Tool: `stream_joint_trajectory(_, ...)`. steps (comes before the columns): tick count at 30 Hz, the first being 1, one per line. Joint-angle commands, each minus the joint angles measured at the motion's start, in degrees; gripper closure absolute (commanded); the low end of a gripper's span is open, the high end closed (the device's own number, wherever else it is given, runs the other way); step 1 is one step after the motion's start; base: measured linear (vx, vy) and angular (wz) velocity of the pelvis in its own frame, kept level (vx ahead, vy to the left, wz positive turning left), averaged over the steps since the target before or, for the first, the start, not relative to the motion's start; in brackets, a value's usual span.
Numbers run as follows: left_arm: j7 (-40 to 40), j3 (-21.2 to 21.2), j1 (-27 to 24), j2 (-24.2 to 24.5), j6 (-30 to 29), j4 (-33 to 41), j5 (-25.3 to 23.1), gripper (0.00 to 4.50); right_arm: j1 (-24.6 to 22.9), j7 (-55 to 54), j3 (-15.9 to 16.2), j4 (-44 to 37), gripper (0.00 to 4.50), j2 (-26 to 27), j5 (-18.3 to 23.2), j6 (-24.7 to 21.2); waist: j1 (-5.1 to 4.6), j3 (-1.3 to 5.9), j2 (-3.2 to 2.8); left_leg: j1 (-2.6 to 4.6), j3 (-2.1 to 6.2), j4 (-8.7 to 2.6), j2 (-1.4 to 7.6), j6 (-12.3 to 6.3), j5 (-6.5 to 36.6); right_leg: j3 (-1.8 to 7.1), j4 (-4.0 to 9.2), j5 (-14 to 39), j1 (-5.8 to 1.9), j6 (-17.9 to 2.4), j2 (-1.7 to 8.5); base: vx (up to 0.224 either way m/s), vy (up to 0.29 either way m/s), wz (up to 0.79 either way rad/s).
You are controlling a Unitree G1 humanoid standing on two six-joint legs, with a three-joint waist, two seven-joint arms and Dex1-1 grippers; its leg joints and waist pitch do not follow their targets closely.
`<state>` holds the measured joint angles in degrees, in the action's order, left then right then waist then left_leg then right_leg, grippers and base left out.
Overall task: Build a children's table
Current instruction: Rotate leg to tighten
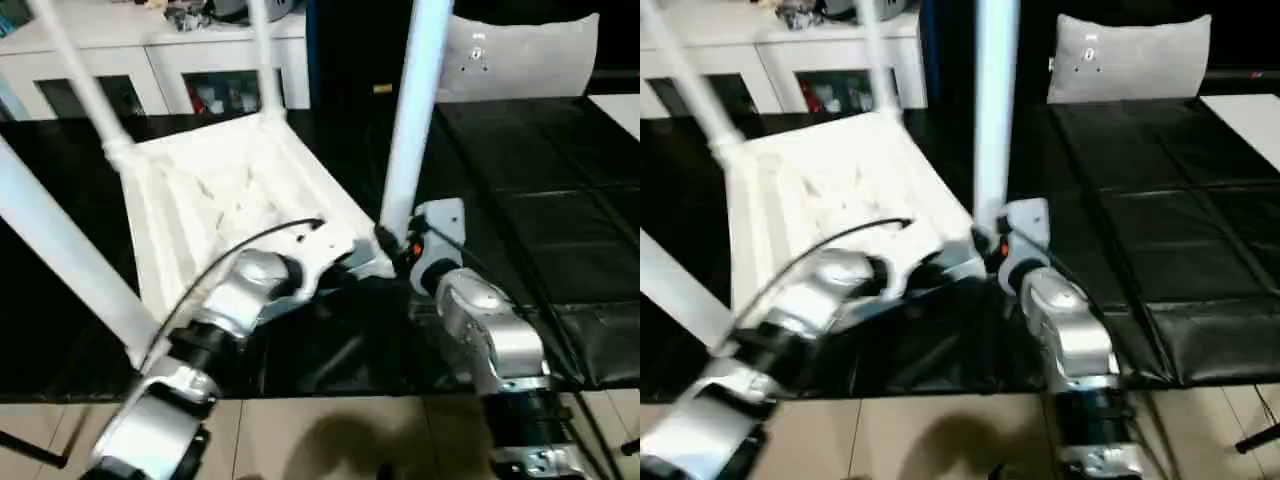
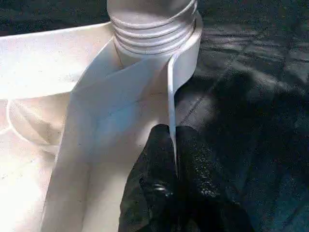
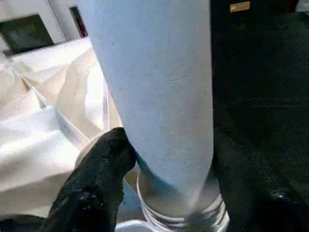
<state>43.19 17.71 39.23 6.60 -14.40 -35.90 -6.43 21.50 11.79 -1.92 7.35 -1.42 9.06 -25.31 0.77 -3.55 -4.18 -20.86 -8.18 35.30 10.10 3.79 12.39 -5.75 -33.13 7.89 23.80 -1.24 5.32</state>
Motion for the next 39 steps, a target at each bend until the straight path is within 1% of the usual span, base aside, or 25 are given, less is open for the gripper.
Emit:
stream_joint_trajectory(1,0.09,-0.67,2.27,0.15,4.34,1.93,0.67,4.5,-1.51,5.38,2.79,-1.5,1.39,-0.39,2.58,0.13,0.27,4.91,0.45,-0.58,0.19,-3.88,1.52,-6.2,2.22,2.34,2.87,7.9,-4.45,-12.28,2.81,0.0,0.0,0.0)
stream_joint_trajectory(3,1.95,-0.47,1.64,1.2,6.48,1.84,0.81,4.5,-2.52,8.51,2.28,-3.16,1.36,-2.42,3.11,0.75,0.59,5.13,0.49,-0.77,0.11,-3.59,1.44,-8.14,-0.07,2.39,2.42,4.65,-4.62,-13.12,2.88,0.0,0.0,0.0)
stream_joint_trajectory(4,2.49,-0.53,1.34,1.61,6.31,1.84,0.83,4.5,-2.94,10.05,1.98,-3.88,1.36,-3.41,3.58,0.73,0.76,4.93,0.54,-0.69,-0.04,-3.58,1.51,-9.16,-0.05,2.37,2.62,5.12,-4.49,-13.24,2.81,0.0,0.0,0.0)
stream_joint_trajectory(5,2.65,-0.5,1.24,1.84,6.44,1.73,0.8,4.5,-3.15,10.98,1.89,-4.19,1.13,-3.97,3.86,0.79,1.11,4.89,0.55,-0.63,-0.12,-3.57,1.6,-9.45,0.2,2.36,2.71,6.32,-4.47,-13.25,2.89,0.0,0.0,0.0)
stream_joint_trajectory(9,5.5,0.04,0.38,3.83,8.27,1.23,1.05,4.5,-4.59,18.05,1.7,-5.92,0.69,-9.25,5.43,1.4,1.5,4.53,0.58,-0.44,-0.17,-3.9,1.83,-8.36,3.65,2.3,3.31,12.04,-4.4,-12.04,2.9,0.0,0.0,0.0)
stream_joint_trajectory(10,7.92,0.42,-0.17,4.9,9.21,1.33,1.44,4.5,-5.08,21.71,1.85,-6.26,0.69,-12.53,5.76,2.06,1.46,4.39,0.66,-0.53,-0.14,-4.04,1.76,-7.71,4.62,2.23,3.56,14.03,-4.45,-11.41,2.88,0.0,0.0,0.0)
stream_joint_trajectory(11,11.13,1.08,-0.66,6.2,11.55,1.25,1.82,4.5,-5.54,27.05,2.4,-6.58,0.57,-16.5,6.27,3.25,1.53,4.3,0.68,-0.31,-0.24,-4.09,1.85,-7.17,5.46,2.36,3.73,15.23,-4.28,-10.96,2.87,0.0,0.0,0.0)
stream_joint_trajectory(12,11.13,1.08,-0.66,6.2,11.55,1.25,1.82,4.5,-5.54,27.05,2.4,-6.58,0.48,-16.5,6.27,3.25,1.57,4.26,0.7,-0.34,-0.18,-4.1,1.82,-7.2,6.31,2.3,3.81,15.93,-4.33,-10.91,2.9,0.0,0.0,0.0)
stream_joint_trajectory(13,13.46,1.54,-0.98,7.15,12.47,1.3,2.03,4.5,-5.83,31.3,2.86,-6.9,0.48,-19.16,6.89,3.91,1.64,4.32,0.71,-0.33,-0.22,-4.1,1.88,-7.01,6.42,2.42,3.75,15.95,-4.38,-10.77,2.94,0.0,0.0,0.0)
stream_joint_trajectory(15,14.89,1.85,-1.08,7.76,13.23,1.2,1.99,4.5,-5.93,34.01,3.17,-7.07,0.48,-20.85,7.22,4.33,1.81,4.38,0.84,-0.45,-0.23,-4.0,1.92,-7.58,5.5,2.45,3.52,14.73,-4.3,-11.2,2.97,0.0,0.0,0.0)
stream_joint_trajectory(17,19.03,3.11,-1.36,9.46,16.35,1.02,1.9,4.5,-5.79,39.49,3.79,-7.01,0.48,-23.95,7.92,5.1,2.07,4.47,0.84,-0.44,-0.19,-3.95,1.98,-7.93,4.86,2.42,3.44,14.47,-4.32,-11.35,3.01,0.0,0.0,0.0)
stream_joint_trajectory(18,21.06,3.63,-1.46,10.17,17.69,0.97,2.02,4.5,-5.65,41.72,4.12,-6.85,0.48,-25.18,8.18,5.51,2.14,4.46,1.09,-0.5,-0.24,-3.93,1.97,-8.21,4.89,2.4,3.52,14.48,-4.33,-11.37,2.99,0.0,0.0,0.0)
stream_joint_trajectory(19,23.14,4.03,-1.54,10.82,18.49,1.04,2.34,4.5,-5.44,44.14,4.47,-6.55,0.48,-26.4,8.81,5.75,2.42,4.48,0.91,-0.43,-0.24,-3.92,2.17,-8.27,4.13,2.54,3.28,13.83,-4.2,-11.56,3.05,0.0,0.0,0.0)
stream_joint_trajectory(20,25.79,4.49,-1.58,11.61,19.35,1.12,2.83,4.5,-5.07,47.16,4.99,-6.04,0.48,-27.9,9.58,6.12,2.75,4.54,1.18,-0.34,-0.29,-3.88,2.22,-8.6,3.9,2.52,3.16,13.32,-4.21,-11.92,3.07,0.0,0.0,0.0)
stream_joint_trajectory(21,28.04,4.84,-1.57,12.19,20.52,1.18,3.41,4.5,-4.69,49.23,5.41,-5.48,0.48,-28.77,9.98,6.45,3.05,4.5,0.97,-0.25,-0.31,-3.88,2.38,-8.94,3.76,2.54,3.05,13.05,-4.02,-12.26,3.07,0.0,0.0,0.0)
stream_joint_trajectory(22,29.72,5.21,-1.5,12.71,21.22,1.22,3.67,4.5,-4.29,51.1,5.83,-4.9,0.65,-29.41,10.29,6.77,3.09,4.49,1.09,-0.28,-0.36,-3.88,2.44,-9.0,3.83,2.55,3.0,13.04,-3.99,-12.37,3.07,0.0,0.0,0.0)
stream_joint_trajectory(23,31.22,5.64,-1.36,13.22,22.19,1.13,3.66,4.5,-3.85,52.91,6.33,-4.28,0.75,-29.93,10.4,7.06,3.36,4.53,0.96,-0.27,-0.35,-3.83,2.51,-9.01,3.83,2.51,2.88,12.93,-3.93,-12.76,3.12,0.0,0.0,0.0)
stream_joint_trajectory(25,33.71,6.36,-1.17,13.96,23.7,1.04,3.67,4.5,-3.25,55.33,7.12,-3.52,0.83,-30.54,10.53,7.11,3.7,4.55,0.98,-0.21,-0.36,-3.86,2.58,-8.78,3.8,2.52,2.84,13.06,-3.92,-12.85,3.13,0.0,0.0,0.0)
stream_joint_trajectory(26,35.39,7.1,-0.88,14.49,24.87,0.87,3.43,4.5,-2.7,57.7,8.0,-3.08,0.89,-31.03,10.87,6.52,4.01,4.5,1.46,-0.19,-0.49,-3.88,2.62,-8.69,3.63,2.59,2.85,13.06,-3.86,-12.82,3.15,0.0,0.0,0.0)
stream_joint_trajectory(27,36.07,7.37,-0.73,14.65,25.21,0.81,3.39,4.5,-2.48,58.8,8.45,-2.93,1.02,-31.24,10.99,6.36,4.42,4.55,1.15,-0.04,-0.49,-3.86,2.75,-8.66,3.47,2.67,2.72,13.0,-3.74,-13.07,3.27,0.0,0.0,0.0)
stream_joint_trajectory(29,37.05,7.73,-0.4,14.84,25.91,0.59,3.34,4.5,-2.14,60.84,9.34,-2.65,1.23,-31.61,11.3,6.18,4.68,4.51,1.19,-0.13,-0.5,-3.9,2.81,-8.39,3.44,2.67,2.72,13.19,-3.76,-13.05,3.27,0.0,0.0,0.0)
stream_joint_trajectory(31,38.14,7.92,0.01,14.94,26.78,0.08,3.16,4.5,-1.81,62.65,10.32,-2.19,1.34,-32.1,11.67,6.31,4.9,4.5,1.54,-0.15,-0.48,-3.97,2.81,-8.12,3.49,2.68,2.66,13.69,-3.84,-12.75,3.33,0.0,0.0,0.0)
stream_joint_trajectory(33,38.47,8.14,0.71,15.07,28.01,-0.99,2.58,4.5,-1.5,64.61,11.3,-1.76,1.59,-32.36,11.76,6.22,4.95,4.39,1.67,-0.25,-0.51,-4.0,2.73,-7.81,3.72,2.69,2.84,14.68,-3.82,-12.22,3.34,0.0,0.0,0.0)
stream_joint_trajectory(36,38.58,8.2,1.75,15.02,29.63,-2.98,2.04,4.5,-0.99,66.59,12.18,-1.09,1.69,-32.29,11.75,6.02,4.98,4.35,1.68,-0.27,-0.61,-3.95,2.51,-7.59,4.03,2.63,3.08,16.13,-3.81,-11.55,3.29,0.0,0.0,0.0)
stream_joint_trajectory(39,38.63,8.26,2.07,15.06,30.01,-3.57,1.9,4.5,-0.81,66.96,12.46,-0.95,2.06,-32.23,11.91,5.74,5.06,4.45,1.56,-0.24,-0.54,-3.97,2.67,-7.28,3.4,2.65,2.93,15.71,-3.8,-11.45,3.36,0.0,0.0,0.0)
